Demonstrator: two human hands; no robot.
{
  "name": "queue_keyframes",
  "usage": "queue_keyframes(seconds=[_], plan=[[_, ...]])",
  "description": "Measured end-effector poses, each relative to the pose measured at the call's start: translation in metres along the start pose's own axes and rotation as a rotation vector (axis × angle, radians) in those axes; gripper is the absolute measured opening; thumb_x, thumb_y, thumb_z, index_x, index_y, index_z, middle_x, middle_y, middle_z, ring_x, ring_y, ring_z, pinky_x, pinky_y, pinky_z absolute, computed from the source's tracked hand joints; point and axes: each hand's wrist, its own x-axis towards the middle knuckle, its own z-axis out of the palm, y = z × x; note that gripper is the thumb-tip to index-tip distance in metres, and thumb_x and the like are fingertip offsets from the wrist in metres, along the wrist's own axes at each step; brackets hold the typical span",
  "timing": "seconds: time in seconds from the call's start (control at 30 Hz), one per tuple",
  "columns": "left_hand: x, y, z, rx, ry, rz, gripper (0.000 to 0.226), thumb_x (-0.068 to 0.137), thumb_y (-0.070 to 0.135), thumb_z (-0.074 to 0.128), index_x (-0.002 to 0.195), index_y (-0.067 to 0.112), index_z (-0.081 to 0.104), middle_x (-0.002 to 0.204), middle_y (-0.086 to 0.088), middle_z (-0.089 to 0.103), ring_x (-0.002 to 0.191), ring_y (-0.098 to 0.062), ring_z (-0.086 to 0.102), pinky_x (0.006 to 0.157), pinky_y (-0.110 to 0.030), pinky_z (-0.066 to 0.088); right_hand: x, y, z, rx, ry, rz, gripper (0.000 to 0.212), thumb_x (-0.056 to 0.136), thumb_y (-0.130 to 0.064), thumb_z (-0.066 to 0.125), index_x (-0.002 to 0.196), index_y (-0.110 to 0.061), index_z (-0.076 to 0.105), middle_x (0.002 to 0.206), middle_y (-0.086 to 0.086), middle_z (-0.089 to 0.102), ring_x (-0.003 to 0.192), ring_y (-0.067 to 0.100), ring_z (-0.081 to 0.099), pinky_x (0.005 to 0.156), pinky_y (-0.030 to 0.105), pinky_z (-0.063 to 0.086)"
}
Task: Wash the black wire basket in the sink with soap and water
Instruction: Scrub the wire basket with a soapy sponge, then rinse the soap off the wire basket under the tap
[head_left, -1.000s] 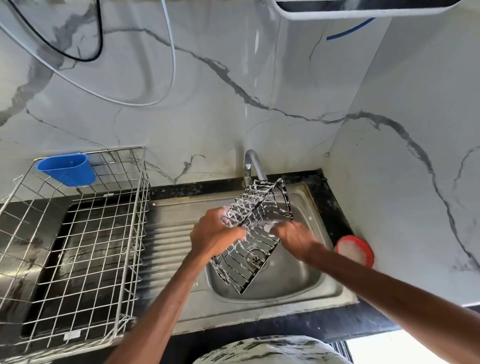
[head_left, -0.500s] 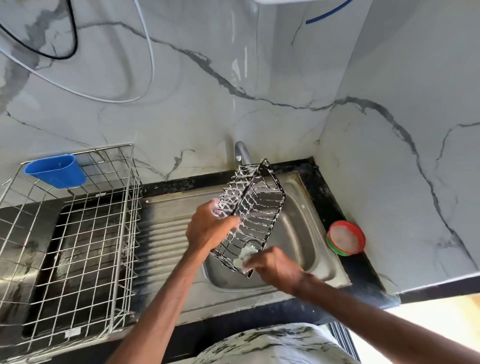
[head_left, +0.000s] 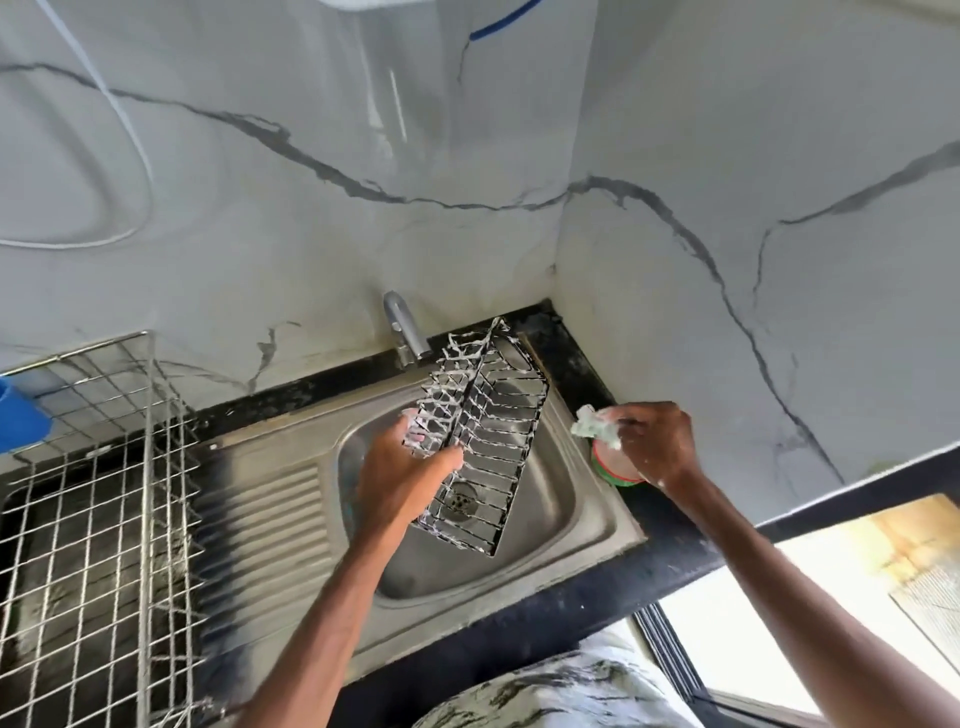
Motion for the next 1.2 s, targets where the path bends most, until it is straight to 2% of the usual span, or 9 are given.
queue_keyframes(seconds=[0.13, 0.27, 0.43, 0.5, 0.73, 0.87, 0.93, 1.07, 1.2], plan=[[0.005, 0.011, 0.014, 0.044, -0.023, 0.036, 0.089, 0.076, 0.031, 0.084, 0.156, 0.024, 0.045, 0.145, -0.002, 0.061, 0.089, -0.005, 0.060, 0.072, -0.009, 0.045, 0.027, 0.054, -0.005, -0.050, -0.061, 0.223, 0.025, 0.078, -0.010, 0.073, 0.091, -0.028, 0.083, 0.094, -0.011, 0.078, 0.093, -0.001, 0.071, 0.088, 0.010, 0.053], [0.011, 0.015, 0.030, 0.034, -0.076, 0.033, 0.099, 0.069, 0.038, 0.084, 0.158, 0.026, 0.040, 0.133, -0.009, 0.069, 0.067, -0.006, 0.063, 0.068, -0.021, 0.052, 0.034, 0.094, 0.015, -0.179, -0.163, 0.234, 0.013, 0.081, -0.016, 0.076, 0.091, -0.015, 0.083, 0.096, 0.008, 0.078, 0.097, 0.023, 0.073, 0.091, 0.031, 0.055], [0.014, 0.016, 0.040, 0.036, -0.064, 0.021, 0.099, 0.069, 0.036, 0.084, 0.157, 0.026, 0.041, 0.139, -0.006, 0.065, 0.084, -0.008, 0.065, 0.086, -0.024, 0.048, 0.036, 0.103, 0.041, -0.396, -0.319, 0.252, 0.029, 0.080, -0.021, 0.064, 0.103, -0.009, 0.078, 0.110, 0.017, 0.072, 0.104, 0.038, 0.067, 0.090, 0.038, 0.051], [0.014, 0.013, 0.042, 0.030, -0.068, 0.006, 0.101, 0.066, 0.040, 0.083, 0.157, 0.027, 0.041, 0.123, -0.003, 0.070, 0.071, -0.002, 0.061, 0.081, -0.027, 0.053, 0.035, 0.097, 0.047, -0.425, -0.328, 0.261, 0.032, 0.089, -0.022, 0.064, 0.116, -0.007, 0.069, 0.120, 0.018, 0.067, 0.112, 0.037, 0.063, 0.094, 0.039, 0.048], [0.014, 0.003, 0.039, 0.025, -0.078, -0.018, 0.096, 0.075, 0.027, 0.084, 0.159, 0.019, 0.038, 0.139, -0.006, 0.063, 0.072, 0.001, 0.052, 0.062, -0.019, 0.040, 0.036, 0.067, 0.041, -0.415, -0.302, 0.246, 0.035, 0.087, -0.012, 0.065, 0.122, -0.016, 0.065, 0.123, 0.015, 0.066, 0.112, 0.035, 0.063, 0.092, 0.039, 0.050], [0.021, -0.012, 0.033, 0.049, -0.061, -0.008, 0.098, 0.074, 0.031, 0.084, 0.159, 0.020, 0.037, 0.132, -0.002, 0.065, 0.048, 0.003, 0.052, 0.055, -0.023, 0.051, 0.022, 0.028, 0.033, -0.011, -0.179, 0.149, 0.027, 0.084, -0.010, 0.071, 0.085, -0.036, 0.071, 0.091, -0.011, 0.076, 0.089, 0.012, 0.073, 0.081, 0.036, 0.059], [0.025, -0.016, 0.024, 0.074, -0.061, 0.018, 0.097, 0.072, 0.031, 0.084, 0.158, 0.020, 0.039, 0.127, 0.001, 0.069, 0.048, 0.000, 0.054, 0.060, -0.025, 0.057, 0.016, -0.001, 0.028, 0.136, -0.167, 0.063, 0.025, 0.084, -0.010, 0.076, 0.085, -0.035, 0.071, 0.082, -0.014, 0.074, 0.081, 0.009, 0.072, 0.071, 0.027, 0.059], [0.031, -0.012, 0.003, 0.339, -0.083, 0.185, 0.094, 0.075, 0.028, 0.084, 0.157, 0.016, 0.041, 0.130, 0.009, 0.065, 0.079, 0.005, 0.046, 0.080, -0.014, 0.042, 0.007, -0.063, 0.015, 0.263, -0.116, -0.277, 0.019, 0.084, -0.016, 0.081, 0.102, -0.018, 0.073, 0.100, -0.010, 0.073, 0.085, 0.005, 0.071, 0.066, 0.021, 0.059], [0.042, -0.010, -0.011, 0.616, -0.152, 0.355, 0.093, 0.068, 0.034, 0.085, 0.151, 0.017, 0.047, 0.138, 0.001, 0.065, 0.121, -0.014, 0.059, 0.108, -0.029, 0.043, 0.002, -0.106, 0.024, 0.005, -0.376, -0.561, 0.051, 0.085, -0.036, 0.077, 0.131, -0.024, 0.058, 0.137, -0.006, 0.054, 0.125, 0.003, 0.048, 0.097, 0.019, 0.045]])
